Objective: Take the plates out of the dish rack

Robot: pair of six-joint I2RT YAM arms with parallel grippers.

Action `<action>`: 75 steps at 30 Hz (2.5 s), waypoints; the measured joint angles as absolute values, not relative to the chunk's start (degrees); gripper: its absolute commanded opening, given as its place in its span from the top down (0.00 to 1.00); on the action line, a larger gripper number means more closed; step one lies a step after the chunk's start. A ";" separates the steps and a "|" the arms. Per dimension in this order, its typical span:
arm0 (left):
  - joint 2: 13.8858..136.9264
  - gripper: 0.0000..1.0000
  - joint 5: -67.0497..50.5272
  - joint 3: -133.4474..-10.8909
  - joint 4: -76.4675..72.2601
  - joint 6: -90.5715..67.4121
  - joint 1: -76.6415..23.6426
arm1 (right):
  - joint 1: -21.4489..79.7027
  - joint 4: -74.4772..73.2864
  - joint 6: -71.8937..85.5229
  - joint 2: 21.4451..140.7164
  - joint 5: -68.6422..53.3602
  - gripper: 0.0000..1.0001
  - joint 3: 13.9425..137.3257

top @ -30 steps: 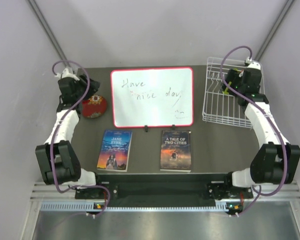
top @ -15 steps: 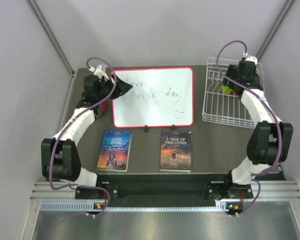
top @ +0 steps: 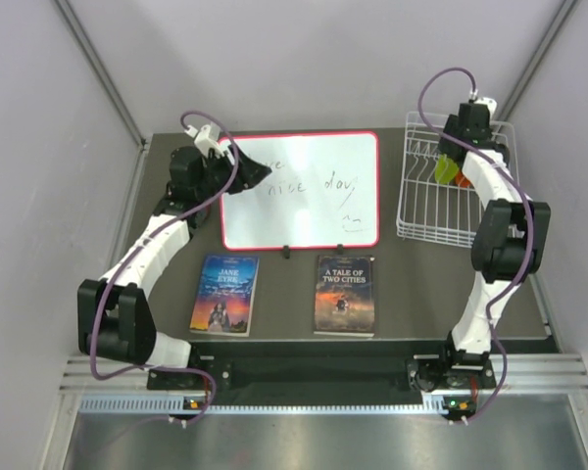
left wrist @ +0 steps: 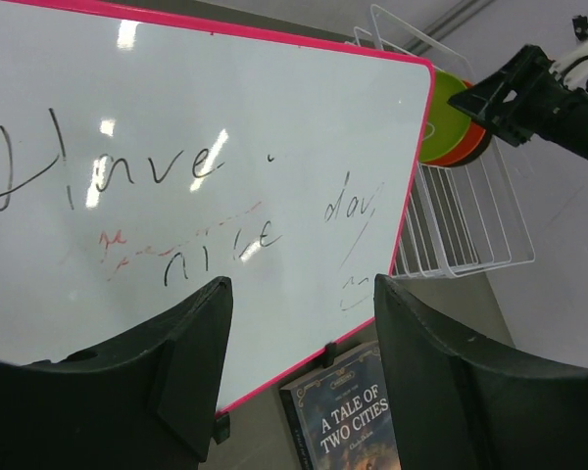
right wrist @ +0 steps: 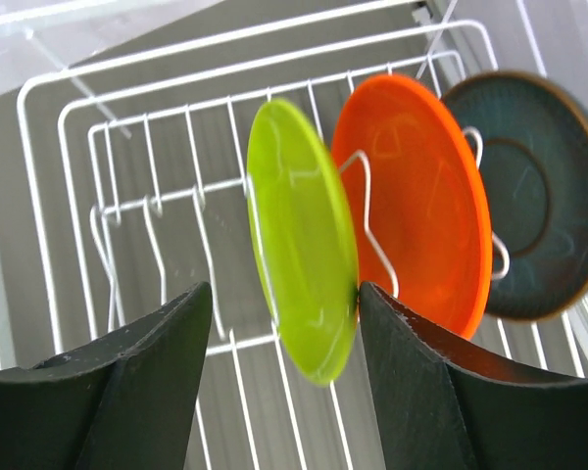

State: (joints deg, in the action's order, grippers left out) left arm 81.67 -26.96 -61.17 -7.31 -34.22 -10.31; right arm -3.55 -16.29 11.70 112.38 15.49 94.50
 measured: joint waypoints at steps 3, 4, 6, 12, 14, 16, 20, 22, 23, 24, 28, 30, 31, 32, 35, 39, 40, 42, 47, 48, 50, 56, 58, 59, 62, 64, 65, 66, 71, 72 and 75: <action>81.08 0.36 -27.73 -61.17 -7.31 -33.69 -11.18 | -3.92 -16.53 11.68 114.87 16.36 0.39 97.41; 81.03 0.36 -27.77 -61.17 -7.31 -33.45 -11.51 | -4.05 -16.60 11.68 115.44 16.60 0.39 97.91; 81.03 0.36 -27.90 -61.17 -7.29 -33.12 -12.16 | -4.29 -16.86 11.64 116.14 16.88 0.45 98.21; 81.03 0.36 -28.25 -61.17 -7.31 -32.62 -14.06 | -4.82 -17.63 10.92 118.08 16.86 0.94 98.76; 81.03 0.36 -28.29 -61.17 -7.29 -32.42 -14.48 | -4.97 -17.74 9.91 118.28 16.97 1.00 98.76; 81.03 0.36 -28.29 -61.17 -7.31 -32.18 -14.79 | -5.45 -18.35 8.95 118.28 16.82 1.00 98.76; 81.03 0.36 -28.23 -61.17 -7.27 -31.75 -15.00 | -5.23 -18.11 8.95 118.19 17.17 1.00 98.76; 81.03 0.36 -27.99 -61.17 -7.27 -31.48 -15.00 | -4.91 -18.02 8.62 118.02 18.22 1.00 98.74; 81.03 0.36 -27.77 -61.17 -7.22 -31.33 -15.03 | -4.64 -17.98 8.49 117.82 18.92 1.00 98.70; 81.03 0.35 -27.55 -61.17 -7.20 -31.24 -15.05 | -4.34 -17.98 8.10 117.45 19.86 1.00 98.67; 81.03 0.35 -26.61 -61.17 -6.72 -30.68 -15.11 | -2.55 -16.62 5.63 113.93 25.74 1.00 98.00; 81.03 0.35 -25.89 -61.17 -6.50 -30.24 -15.18 | -1.08 -13.91 3.29 109.86 29.61 1.00 95.96; 81.03 0.35 -25.69 -61.17 -6.42 -30.15 -15.22 | -0.49 -12.88 2.17 108.12 31.09 1.00 95.20; 81.03 0.35 -25.36 -61.17 -6.37 -30.02 -15.27 | 0.32 -11.57 0.97 105.95 32.47 1.00 94.32; 81.03 0.34 -24.60 -61.17 -6.37 -29.71 -15.44 | 2.66 -9.87 -1.39 99.50 34.13 1.00 92.77; 81.03 0.33 -24.05 -61.17 -6.42 -29.61 -15.46 | 4.56 -9.89 -0.01 88.95 31.44 1.00 87.44; 81.03 0.32 -24.03 -61.17 -6.44 -29.69 -15.49 | 4.73 -10.20 1.37 85.69 28.88 1.00 85.27; 81.03 0.32 -24.27 -61.17 -6.63 -30.33 -15.49 | 4.75 -10.92 4.43 79.68 23.49 1.00 80.93; 81.17 0.32 -26.96 -61.17 -10.20 -33.87 -15.62 | 5.30 -9.43 15.66 66.52 4.95 1.00 68.79; 81.17 0.32 -27.57 -61.17 -10.98 -34.54 -15.81 | 5.74 -9.15 17.19 65.52 2.46 1.00 67.31; 81.28 0.32 -28.42 -61.17 -12.58 -35.75 -16.43 | 7.18 -7.16 20.67 63.99 -3.16 1.00 63.26; 83.57 0.32 -30.85 -60.51 -18.44 -38.70 -19.97 | 11.62 -2.17 28.93 63.42 -13.65 1.00 51.99; 83.99 0.32 -31.00 -59.22 -20.10 -39.35 -21.19 | 13.26 -1.17 30.79 63.31 -15.07 1.00 49.87; 84.18 0.32 -31.07 -58.08 -21.34 -39.79 -21.89 | 14.35 -0.32 31.75 63.13 -15.62 1.00 48.90; 84.38 0.32 -31.07 -55.24 -23.49 -40.93 -23.51 | 17.63 1.98 33.93 62.06 -17.02 1.00 46.48; 84.40 0.32 -31.00 -53.58 -24.60 -41.41 -24.49 | 19.14 3.60 35.18 61.47 -17.78 1.00 45.63; 84.40 0.32 -30.81 -52.82 -25.12 -41.63 -24.99 | 19.62 4.32 35.73 61.25 -18.15 1.00 45.28; 84.40 0.33 -30.65 -52.10 -25.63 -41.80 -25.54 | 20.14 5.23 36.36 61.08 -18.39 1.00 44.82; 84.40 0.53 -30.09 -49.63 -28.05 -42.39 -27.33 | 21.23 8.69 39.13 60.84 -19.55 1.00 42.63; 84.40 0.68 -30.02 -49.34 -28.42 -42.70 -27.49 | 21.28 9.34 39.77 60.84 -19.90 1.00 42.19; 84.38 0.86 -30.35 -49.23 -30.22 -43.68 -27.83 | 21.32 11.05 41.01 61.06 -19.92 1.00 40.71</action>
State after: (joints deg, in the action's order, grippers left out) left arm 84.38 -30.35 -49.23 -30.22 -43.68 -27.83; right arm 21.32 11.05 41.01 61.06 -19.92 40.71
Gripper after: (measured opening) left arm 0.300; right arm 0.054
